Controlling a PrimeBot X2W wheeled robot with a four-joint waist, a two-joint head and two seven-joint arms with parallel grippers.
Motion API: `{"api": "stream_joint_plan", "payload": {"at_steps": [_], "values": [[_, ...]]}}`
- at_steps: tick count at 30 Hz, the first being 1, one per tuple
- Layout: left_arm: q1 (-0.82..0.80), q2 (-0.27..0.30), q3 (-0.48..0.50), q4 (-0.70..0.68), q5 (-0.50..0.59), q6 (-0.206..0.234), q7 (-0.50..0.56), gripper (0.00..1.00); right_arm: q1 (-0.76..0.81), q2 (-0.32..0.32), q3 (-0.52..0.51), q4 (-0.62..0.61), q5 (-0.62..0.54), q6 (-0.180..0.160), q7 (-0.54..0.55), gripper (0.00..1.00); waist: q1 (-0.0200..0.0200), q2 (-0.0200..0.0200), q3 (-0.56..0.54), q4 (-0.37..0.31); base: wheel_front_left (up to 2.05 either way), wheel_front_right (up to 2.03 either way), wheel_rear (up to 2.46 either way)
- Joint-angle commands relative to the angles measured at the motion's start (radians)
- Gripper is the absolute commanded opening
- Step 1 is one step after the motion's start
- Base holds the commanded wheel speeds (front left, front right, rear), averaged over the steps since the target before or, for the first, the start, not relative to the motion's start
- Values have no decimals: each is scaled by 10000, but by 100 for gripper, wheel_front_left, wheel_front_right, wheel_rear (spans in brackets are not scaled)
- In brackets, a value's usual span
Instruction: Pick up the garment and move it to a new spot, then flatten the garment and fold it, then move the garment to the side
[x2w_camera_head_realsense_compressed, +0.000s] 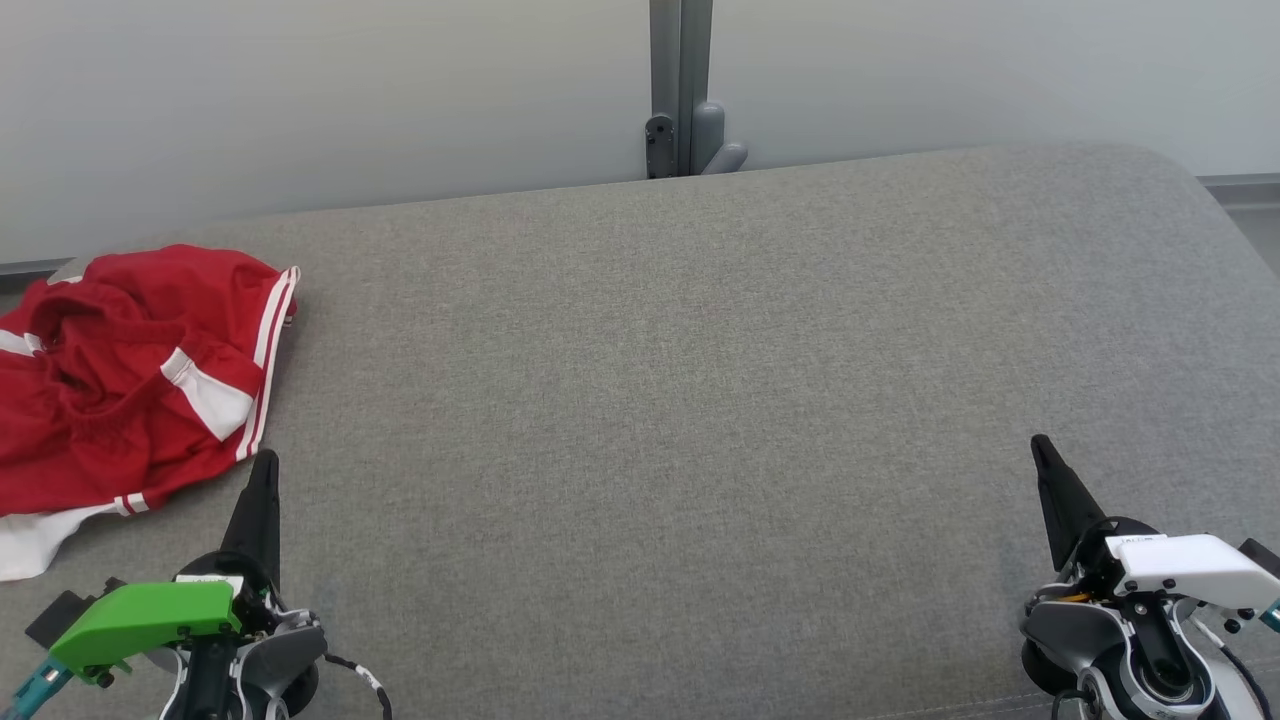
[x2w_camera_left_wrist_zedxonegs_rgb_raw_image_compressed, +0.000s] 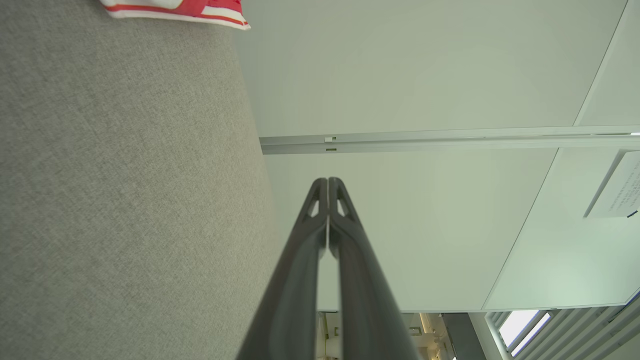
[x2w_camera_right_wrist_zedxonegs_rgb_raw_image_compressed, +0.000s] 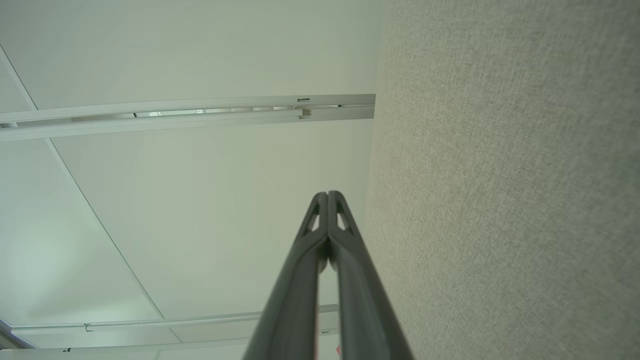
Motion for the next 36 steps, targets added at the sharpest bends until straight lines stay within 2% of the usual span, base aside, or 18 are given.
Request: {"api": "stream_joint_plan", "payload": {"at_steps": [1, 36], "values": [[-115, 10, 13, -30, 3, -38, 14, 0, -107, -6, -3, -44, -53, 5, -9, 0, 0, 98, 0, 0, 0, 0, 0], [-115, 10, 13, -30, 3, -38, 14, 0, -107, -6, -3, -44, -54, 5, -9, 0, 0, 98, 0, 0, 0, 0, 0]]}}
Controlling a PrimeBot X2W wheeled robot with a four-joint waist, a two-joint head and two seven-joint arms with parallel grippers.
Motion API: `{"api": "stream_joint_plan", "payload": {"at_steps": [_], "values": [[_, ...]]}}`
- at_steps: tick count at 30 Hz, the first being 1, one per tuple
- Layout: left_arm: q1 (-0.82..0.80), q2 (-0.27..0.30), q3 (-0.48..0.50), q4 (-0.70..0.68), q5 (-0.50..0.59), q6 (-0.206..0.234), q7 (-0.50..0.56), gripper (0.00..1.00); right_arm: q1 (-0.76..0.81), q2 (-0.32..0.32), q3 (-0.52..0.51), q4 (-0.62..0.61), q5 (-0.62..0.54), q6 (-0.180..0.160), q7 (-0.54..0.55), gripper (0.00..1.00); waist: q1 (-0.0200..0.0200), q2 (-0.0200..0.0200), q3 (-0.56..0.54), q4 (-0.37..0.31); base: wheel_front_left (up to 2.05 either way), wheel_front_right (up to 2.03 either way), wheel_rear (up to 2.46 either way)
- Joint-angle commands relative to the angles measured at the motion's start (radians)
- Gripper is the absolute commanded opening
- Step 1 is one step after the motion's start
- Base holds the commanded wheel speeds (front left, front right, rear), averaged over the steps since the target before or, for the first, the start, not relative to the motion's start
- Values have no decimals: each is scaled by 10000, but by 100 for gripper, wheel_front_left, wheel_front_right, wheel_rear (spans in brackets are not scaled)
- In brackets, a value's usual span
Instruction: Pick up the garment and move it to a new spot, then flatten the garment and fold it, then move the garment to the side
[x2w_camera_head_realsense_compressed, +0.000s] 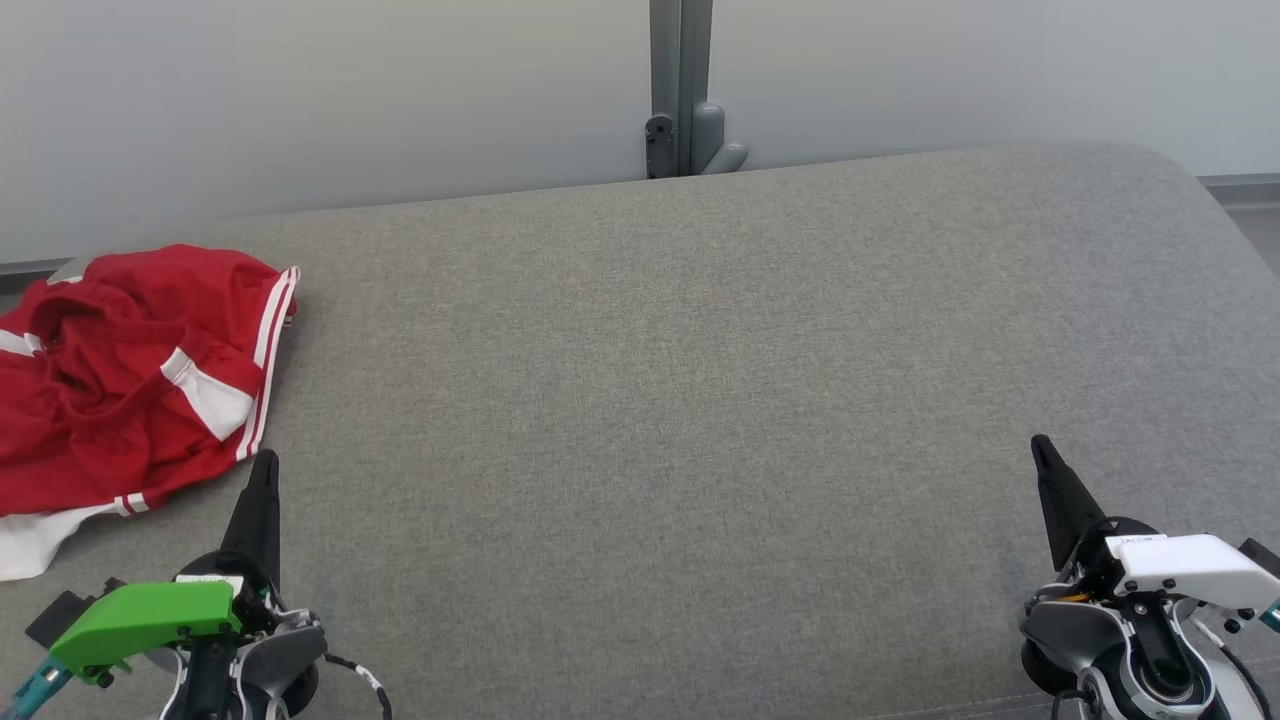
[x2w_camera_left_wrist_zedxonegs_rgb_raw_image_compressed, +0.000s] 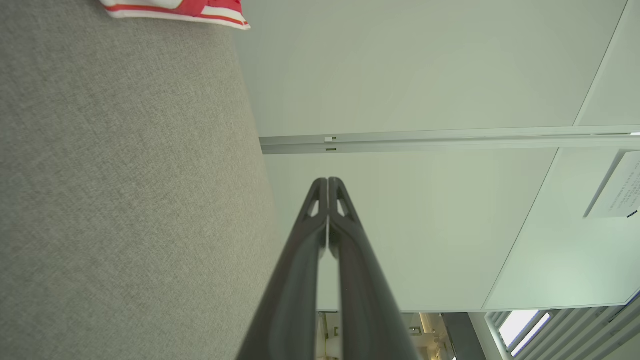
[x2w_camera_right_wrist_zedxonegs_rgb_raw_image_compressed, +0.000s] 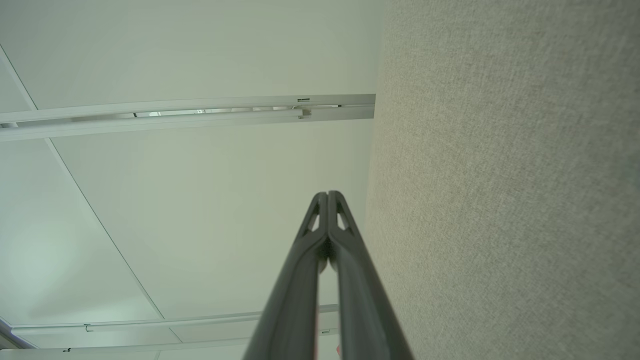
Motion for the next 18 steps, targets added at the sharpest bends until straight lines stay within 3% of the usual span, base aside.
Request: {"api": "stream_joint_plan", "payload": {"at_steps": [1, 18], "values": [[-115, 10, 13, -30, 3, -38, 14, 0, -107, -6, -3, -44, -54, 5, -9, 0, 0, 98, 0, 0, 0, 0, 0], [-116, 10, 13, -30, 3, -38, 14, 0, -108, -6, -3, -44, -54, 5, -9, 0, 0, 98, 0, 0, 0, 0, 0]]}}
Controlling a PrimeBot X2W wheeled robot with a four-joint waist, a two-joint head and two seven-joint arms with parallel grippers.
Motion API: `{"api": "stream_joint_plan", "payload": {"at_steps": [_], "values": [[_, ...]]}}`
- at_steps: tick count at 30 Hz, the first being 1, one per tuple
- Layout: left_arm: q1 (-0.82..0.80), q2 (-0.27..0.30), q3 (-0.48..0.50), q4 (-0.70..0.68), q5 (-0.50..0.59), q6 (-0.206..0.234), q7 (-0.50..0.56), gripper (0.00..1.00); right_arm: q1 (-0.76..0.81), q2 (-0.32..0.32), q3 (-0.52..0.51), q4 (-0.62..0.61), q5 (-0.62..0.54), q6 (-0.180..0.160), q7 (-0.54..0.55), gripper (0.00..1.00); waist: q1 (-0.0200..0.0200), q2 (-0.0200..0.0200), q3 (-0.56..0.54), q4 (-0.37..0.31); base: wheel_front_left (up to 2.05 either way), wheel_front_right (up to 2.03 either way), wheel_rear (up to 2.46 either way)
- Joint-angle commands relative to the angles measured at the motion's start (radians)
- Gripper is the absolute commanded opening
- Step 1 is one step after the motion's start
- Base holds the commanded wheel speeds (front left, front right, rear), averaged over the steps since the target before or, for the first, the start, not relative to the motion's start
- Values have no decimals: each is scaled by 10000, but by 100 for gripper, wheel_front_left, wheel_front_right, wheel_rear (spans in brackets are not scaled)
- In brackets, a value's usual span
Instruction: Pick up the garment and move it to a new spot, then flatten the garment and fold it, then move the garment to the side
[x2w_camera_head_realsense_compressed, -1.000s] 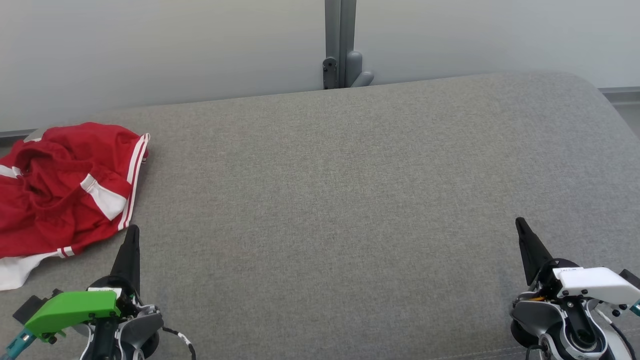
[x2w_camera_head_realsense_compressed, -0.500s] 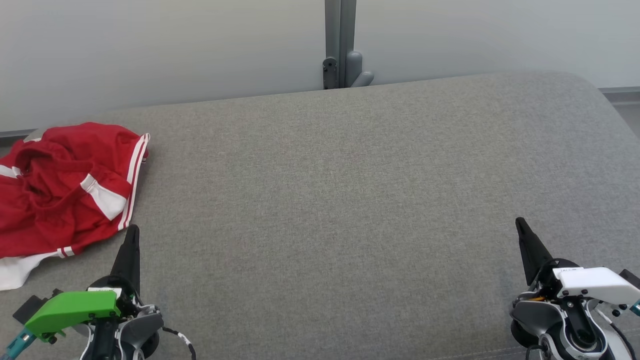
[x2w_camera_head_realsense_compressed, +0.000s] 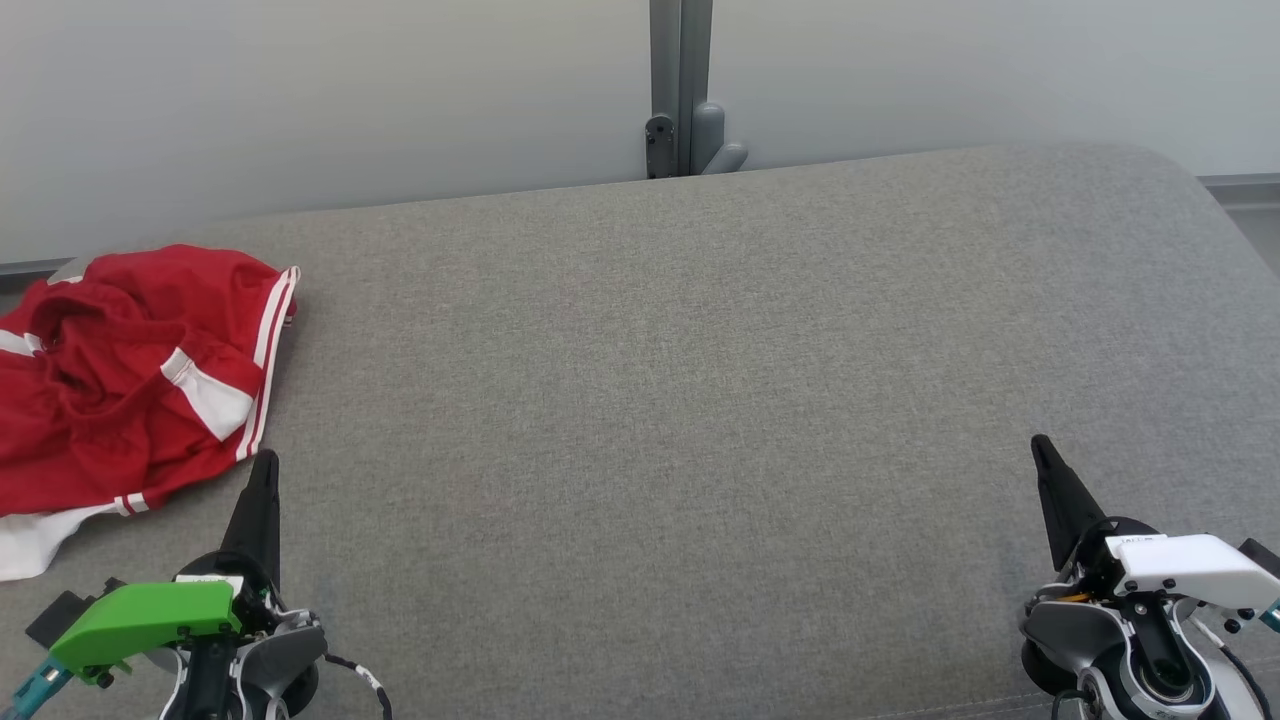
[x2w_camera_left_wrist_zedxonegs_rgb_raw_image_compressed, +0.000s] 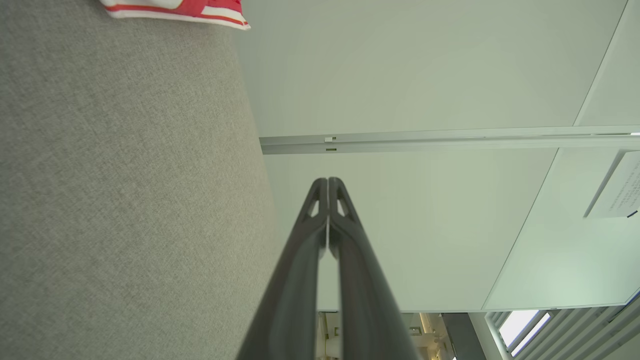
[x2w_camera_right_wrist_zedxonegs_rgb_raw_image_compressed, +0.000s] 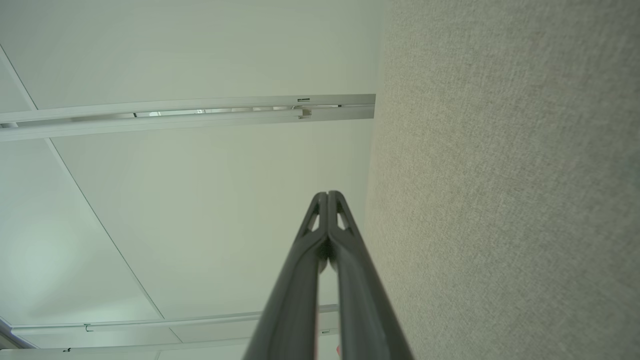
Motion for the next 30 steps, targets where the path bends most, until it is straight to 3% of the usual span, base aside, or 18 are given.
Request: {"api": "stream_joint_plan", "payload": {"at_steps": [1, 8, 9, 10, 21, 30], "values": [[-116, 10, 13, -30, 3, -38, 14, 0, -108, -6, -3, -44, -54, 5, -9, 0, 0, 98, 0, 0, 0, 0, 0], [-116, 10, 13, -30, 3, -38, 14, 0, -108, -6, -3, -44, -54, 5, -9, 0, 0, 98, 0, 0, 0, 0, 0], [-116, 10, 13, -30, 3, -38, 14, 100, -108, -6, -3, -44, -54, 5, -9, 100, 0, 98, 0, 0, 0, 0, 0], [14, -2, -8, 25, 2, 0, -10, 100, 19, 2, 5, 29, -1, 0, -8, 100, 0, 0, 0, 0, 0, 0, 0], [357, -49, -405, 4, 237, 36, -477, 100, 309, 59, 228, 85, -278, -1, -423, 100, 0, 7, -2, -8, 0, 0, 0], [434, -38, -685, -428, 1149, 269, -920, 100, 375, 48, 232, -142, -1292, -1, -822, 100, 0, 14, -2, -22, 0, 0, 0]]}}
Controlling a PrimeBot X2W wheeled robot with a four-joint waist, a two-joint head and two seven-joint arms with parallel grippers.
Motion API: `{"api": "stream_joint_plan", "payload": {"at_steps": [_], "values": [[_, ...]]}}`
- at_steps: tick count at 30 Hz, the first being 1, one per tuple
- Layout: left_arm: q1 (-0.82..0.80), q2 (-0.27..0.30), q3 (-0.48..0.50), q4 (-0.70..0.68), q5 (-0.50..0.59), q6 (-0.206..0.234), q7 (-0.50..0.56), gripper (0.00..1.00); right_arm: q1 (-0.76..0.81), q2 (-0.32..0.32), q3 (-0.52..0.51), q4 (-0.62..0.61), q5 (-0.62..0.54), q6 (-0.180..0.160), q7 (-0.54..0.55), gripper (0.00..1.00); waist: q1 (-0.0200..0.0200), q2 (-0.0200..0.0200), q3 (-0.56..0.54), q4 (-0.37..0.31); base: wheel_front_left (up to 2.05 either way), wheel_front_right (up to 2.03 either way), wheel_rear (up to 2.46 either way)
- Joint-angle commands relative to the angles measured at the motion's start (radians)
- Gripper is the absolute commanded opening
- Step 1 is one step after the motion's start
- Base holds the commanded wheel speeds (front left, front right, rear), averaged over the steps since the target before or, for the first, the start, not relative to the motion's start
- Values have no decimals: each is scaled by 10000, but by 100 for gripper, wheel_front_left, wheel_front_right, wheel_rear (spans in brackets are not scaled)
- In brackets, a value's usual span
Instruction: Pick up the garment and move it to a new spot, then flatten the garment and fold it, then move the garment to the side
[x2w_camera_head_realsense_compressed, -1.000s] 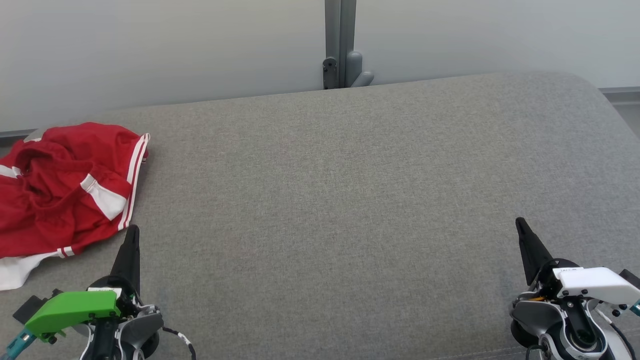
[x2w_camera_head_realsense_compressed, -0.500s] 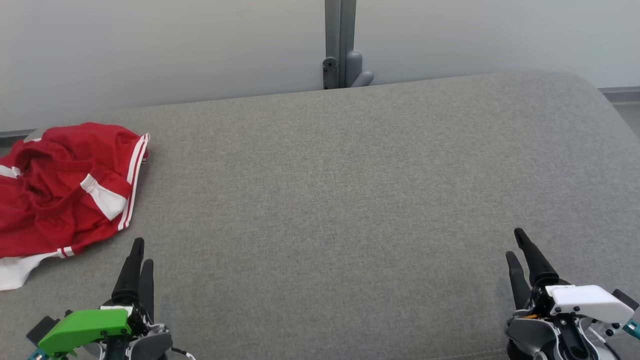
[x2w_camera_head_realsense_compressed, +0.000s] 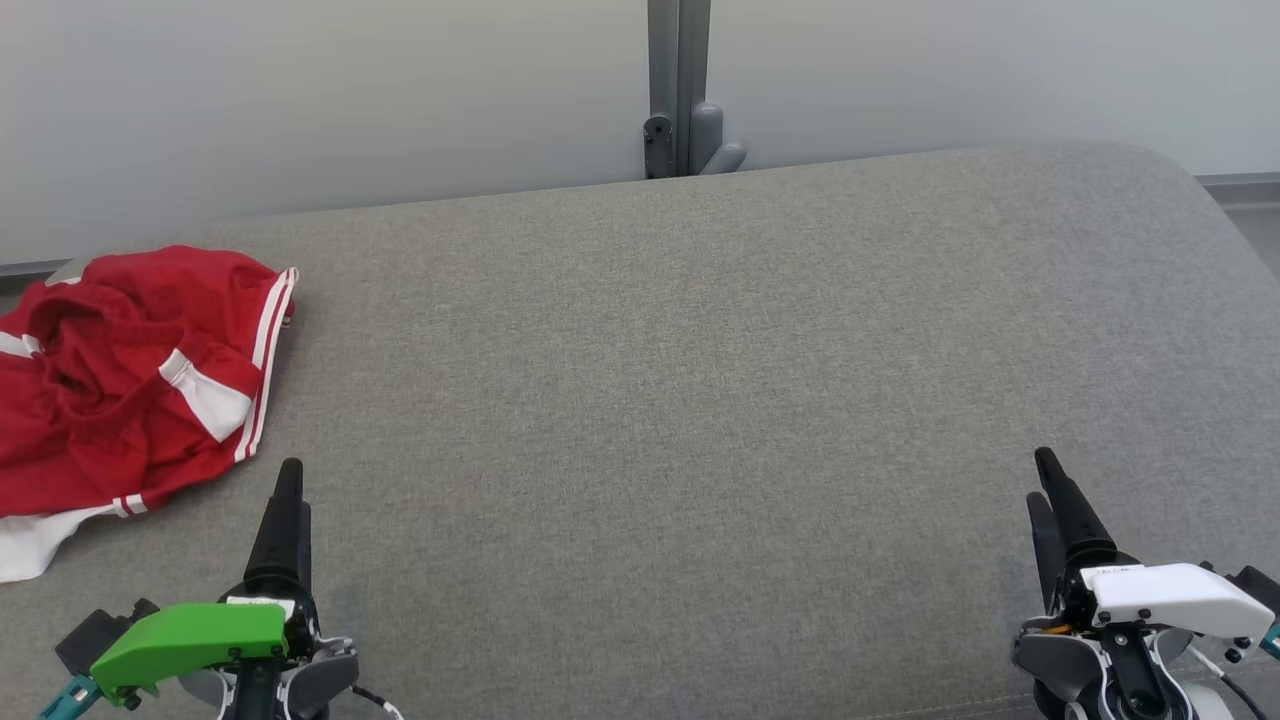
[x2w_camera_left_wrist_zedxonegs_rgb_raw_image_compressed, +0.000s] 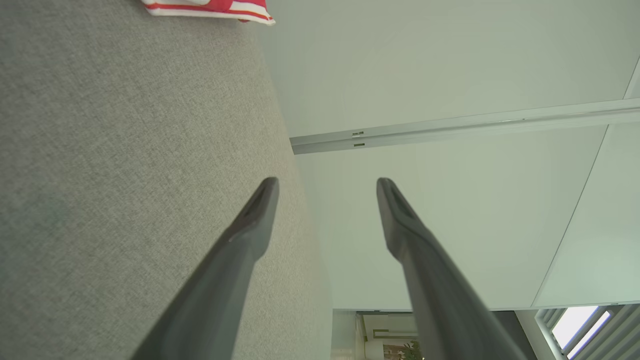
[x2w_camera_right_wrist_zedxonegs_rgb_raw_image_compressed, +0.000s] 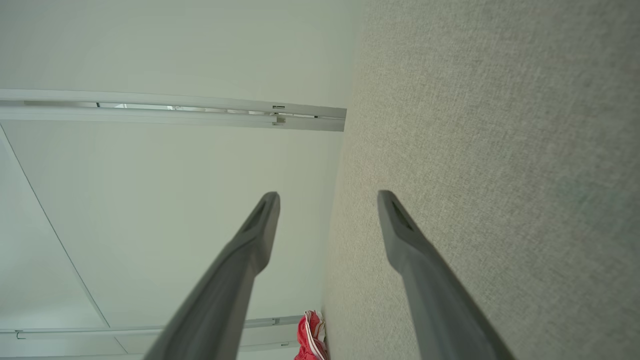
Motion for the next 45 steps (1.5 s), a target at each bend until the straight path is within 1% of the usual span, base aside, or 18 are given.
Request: {"api": "stream_joint_plan", "payload": {"at_steps": [1, 4, 5, 11, 23, 34, 45], "values": [[-78, 64, -92, -327, 443, 82, -147, 100, -69, -68, 10, -289, -442, 3, -141, 100, 0, 14, 1, -2, 0, 0, 0], [-52, 68, -223, -527, 962, 197, -281, 100, -42, -72, 36, -485, -1057, 3, -263, 100, 0, 17, 5, -5, 0, 0, 0], [-30, 70, -315, -653, 1318, 288, -370, 100, -20, -74, 62, -627, -1450, 4, -343, 100, 0, 18, 9, -6, 0, 0, 0], [17, 76, -601, -1005, 2510, 593, -624, 100, 56, -81, 157, -1024, -2631, 4, -570, 100, 0, 23, 20, -2, 0, 0, 0], [124, 87, -992, -1362, 5352, 1083, -1088, 100, 171, -93, 412, -1609, -5043, 5, -988, 100, 0, 32, 43, -8, 0, 0, 0], [234, 96, -1184, -1452, 7822, 1327, -1470, 100, 280, -103, 759, -1780, -6921, 5, -1327, 100, 0, 41, 38, -6, 0, 0, 0], [363, 111, -1415, -1381, 9442, 1470, -1814, 100, 326, -110, 1024, -1766, -8554, 6, -1627, 100, 0, 49, 28, -8, 0, 0, 0]]}}
